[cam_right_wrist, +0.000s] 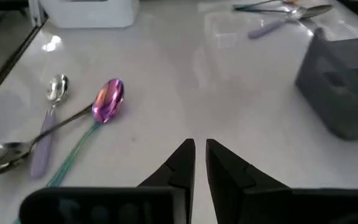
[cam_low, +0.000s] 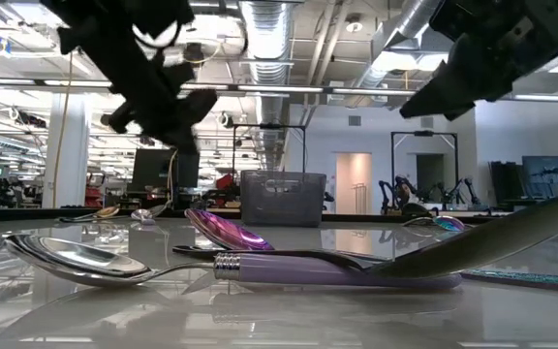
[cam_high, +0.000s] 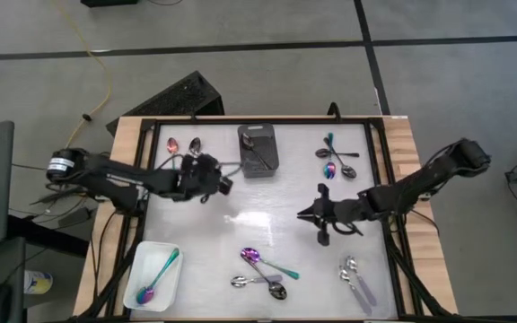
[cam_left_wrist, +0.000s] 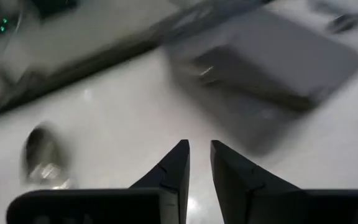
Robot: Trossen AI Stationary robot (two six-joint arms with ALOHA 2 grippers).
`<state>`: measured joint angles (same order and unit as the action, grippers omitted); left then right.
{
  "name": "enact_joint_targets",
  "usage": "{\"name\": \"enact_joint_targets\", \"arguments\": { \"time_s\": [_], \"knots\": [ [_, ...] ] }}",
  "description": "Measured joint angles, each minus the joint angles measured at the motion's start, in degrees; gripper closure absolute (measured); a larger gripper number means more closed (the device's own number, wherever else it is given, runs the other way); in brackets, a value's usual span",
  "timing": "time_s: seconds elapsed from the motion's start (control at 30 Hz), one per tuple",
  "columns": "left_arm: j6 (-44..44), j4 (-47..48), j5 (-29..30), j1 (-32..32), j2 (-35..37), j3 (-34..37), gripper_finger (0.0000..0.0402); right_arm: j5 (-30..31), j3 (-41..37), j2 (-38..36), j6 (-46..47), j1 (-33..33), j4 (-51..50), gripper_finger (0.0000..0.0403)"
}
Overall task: Sort silverware by color (type)
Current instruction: Put the black spoon into the black bin
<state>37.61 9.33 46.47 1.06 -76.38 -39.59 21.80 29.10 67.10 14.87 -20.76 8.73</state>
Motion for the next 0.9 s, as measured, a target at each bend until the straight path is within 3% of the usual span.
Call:
{"name": "enact_joint_targets", "arguments": {
  "time_s": [0.2, 0.47, 0.9],
  "knots": [
    [2.9, 13.9, -9.5, 13.8, 0.4, -2.3, 0.0353, 0.3, 0.1, -4.5, -0.4, 2.0, -4.1, 0.0337],
    [2.1, 21.9, -19.8, 31.9, 0.4, -2.8, 0.0353, 0.4, 0.0, -6.0, 0.8, 2.1, -8.0, 0.0337],
    [-5.2, 27.6, -22.5, 34.5, 0.3, -2.8, 0.0353, 0.4, 0.0, -6.0, 3.1, 1.0, -10.7, 0.0337]
  ]
}}
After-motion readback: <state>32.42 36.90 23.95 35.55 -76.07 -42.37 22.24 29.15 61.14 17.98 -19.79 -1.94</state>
